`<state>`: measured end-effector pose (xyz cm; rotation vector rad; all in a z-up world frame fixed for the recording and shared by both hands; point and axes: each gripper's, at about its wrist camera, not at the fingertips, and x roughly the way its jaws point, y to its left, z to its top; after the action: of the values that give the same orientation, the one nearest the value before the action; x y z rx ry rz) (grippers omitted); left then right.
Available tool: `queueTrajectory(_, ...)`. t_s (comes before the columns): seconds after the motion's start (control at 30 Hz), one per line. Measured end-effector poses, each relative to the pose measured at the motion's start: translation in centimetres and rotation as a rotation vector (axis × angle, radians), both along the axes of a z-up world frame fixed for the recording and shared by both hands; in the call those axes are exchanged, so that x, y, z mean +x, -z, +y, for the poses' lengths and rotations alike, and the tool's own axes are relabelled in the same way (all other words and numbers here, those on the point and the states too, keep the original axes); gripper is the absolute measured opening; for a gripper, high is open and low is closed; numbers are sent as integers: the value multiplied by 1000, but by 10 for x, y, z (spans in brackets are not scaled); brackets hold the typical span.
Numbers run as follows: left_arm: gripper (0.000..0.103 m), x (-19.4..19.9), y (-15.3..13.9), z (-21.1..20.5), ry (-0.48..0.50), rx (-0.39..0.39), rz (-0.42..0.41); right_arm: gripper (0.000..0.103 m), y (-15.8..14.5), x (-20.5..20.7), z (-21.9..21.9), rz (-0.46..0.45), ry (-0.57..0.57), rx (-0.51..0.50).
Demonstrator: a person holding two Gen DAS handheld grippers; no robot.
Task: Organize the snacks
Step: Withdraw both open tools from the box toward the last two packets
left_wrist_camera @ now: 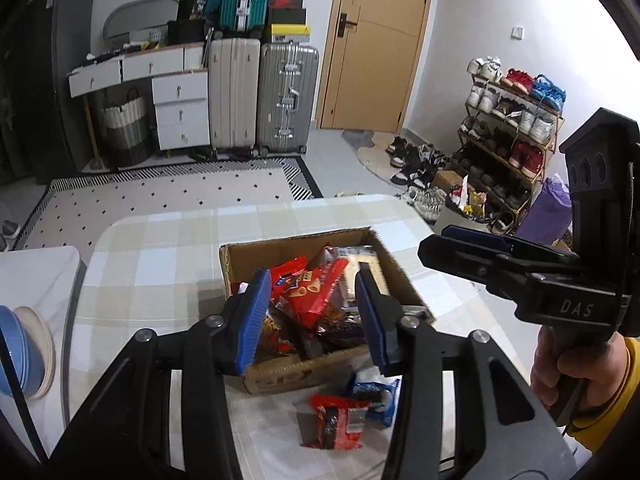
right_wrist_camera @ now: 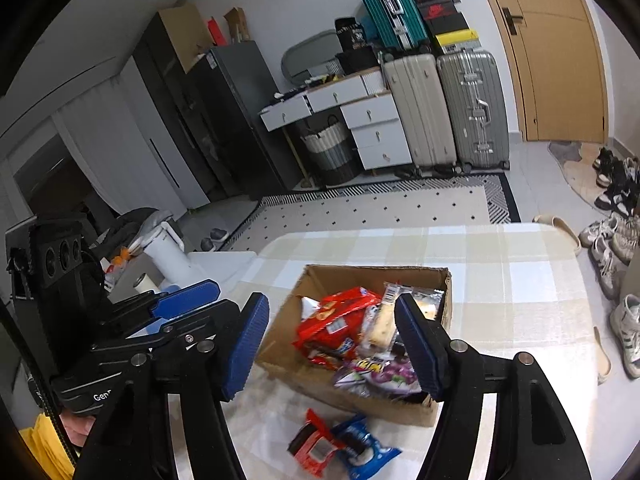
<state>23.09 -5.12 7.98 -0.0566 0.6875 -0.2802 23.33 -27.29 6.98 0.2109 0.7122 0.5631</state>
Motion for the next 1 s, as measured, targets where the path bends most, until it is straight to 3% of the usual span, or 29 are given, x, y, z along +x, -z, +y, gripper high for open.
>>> queueTrajectory(0.07, 43, -16, -11, 1, 0, 3, -17, 71, -12, -16, -1, -27, -6, -2)
queueTrajectory(0.13, 54, -34, -24, 2, -5, 2, -41, 79, -24, -31, -1, -57, -10, -6)
queueTrajectory(0.2, 58, -56, -39, 0, -10, 4, -78, 84, -35, -48, 0, -88, -20, -7)
queueTrajectory(0.3, 63, -87, -60, -3, -11, 12, -130, 85, -50, -72, 2, -122, -36, -8)
queueTrajectory(0.4, 76, -118, -80, -1, -12, -5, -168, 94, -63, -99, -1, -170, -26, 12)
queueTrajectory(0.63, 85, -194, -117, 5, -24, -23, -280, 102, -82, -158, -15, -260, 7, 88)
queueTrajectory(0.7, 91, -221, -122, 9, -36, -27, -319, 102, -78, -183, -17, -312, 19, 78)
queueTrajectory(0.73, 101, -230, -124, 14, -45, -30, -335, 102, -76, -191, -17, -328, 24, 77)
queueTrajectory(0.87, 102, -284, -117, 29, -112, -66, -404, 102, -49, -226, -20, -366, 60, 61)
queueTrajectory(1.0, 102, -314, -93, 37, -132, -63, -382, 102, -18, -257, -26, -396, 112, 51)
